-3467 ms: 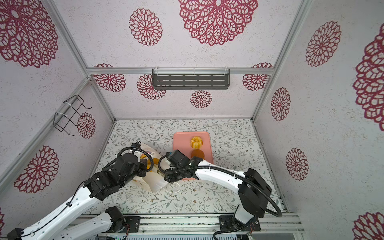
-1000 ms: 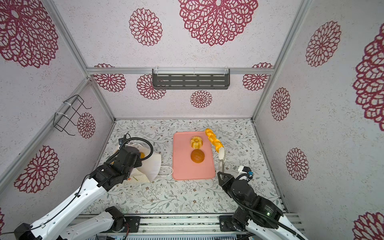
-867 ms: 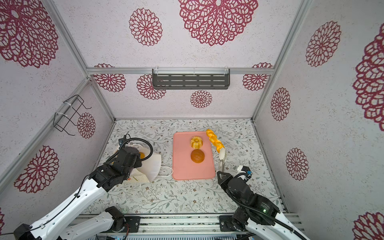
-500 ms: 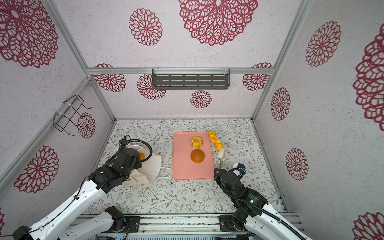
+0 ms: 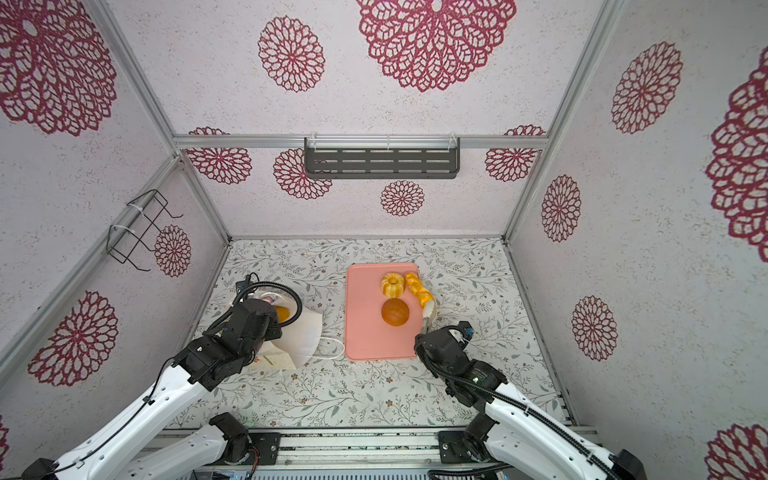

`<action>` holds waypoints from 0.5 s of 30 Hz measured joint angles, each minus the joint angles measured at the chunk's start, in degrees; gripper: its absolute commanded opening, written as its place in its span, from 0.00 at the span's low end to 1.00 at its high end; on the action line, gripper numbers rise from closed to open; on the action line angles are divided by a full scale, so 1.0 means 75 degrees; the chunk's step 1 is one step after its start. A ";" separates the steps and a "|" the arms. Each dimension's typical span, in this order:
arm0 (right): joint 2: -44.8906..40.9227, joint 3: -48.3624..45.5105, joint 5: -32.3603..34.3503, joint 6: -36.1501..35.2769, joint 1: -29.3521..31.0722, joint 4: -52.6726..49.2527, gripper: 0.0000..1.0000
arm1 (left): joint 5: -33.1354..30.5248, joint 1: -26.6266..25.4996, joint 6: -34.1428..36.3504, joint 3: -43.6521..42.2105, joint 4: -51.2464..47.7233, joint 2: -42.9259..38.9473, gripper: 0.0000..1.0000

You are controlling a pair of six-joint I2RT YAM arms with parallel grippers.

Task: Take the fake bread out of the paper bag
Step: 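Lower the twisted bread onto the pink tray beside the other breads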

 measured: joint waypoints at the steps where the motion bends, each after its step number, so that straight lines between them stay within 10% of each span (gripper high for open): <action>1: 0.0050 0.0000 -0.0020 0.0006 0.0000 0.0079 0.00 | 0.0003 0.0000 0.0012 -0.0023 0.0003 -0.0032 0.00; 15: 0.0956 0.0000 -0.0740 0.0099 0.0000 0.1250 0.19 | -0.0003 0.0000 0.0143 -0.0041 0.0032 -0.0061 0.00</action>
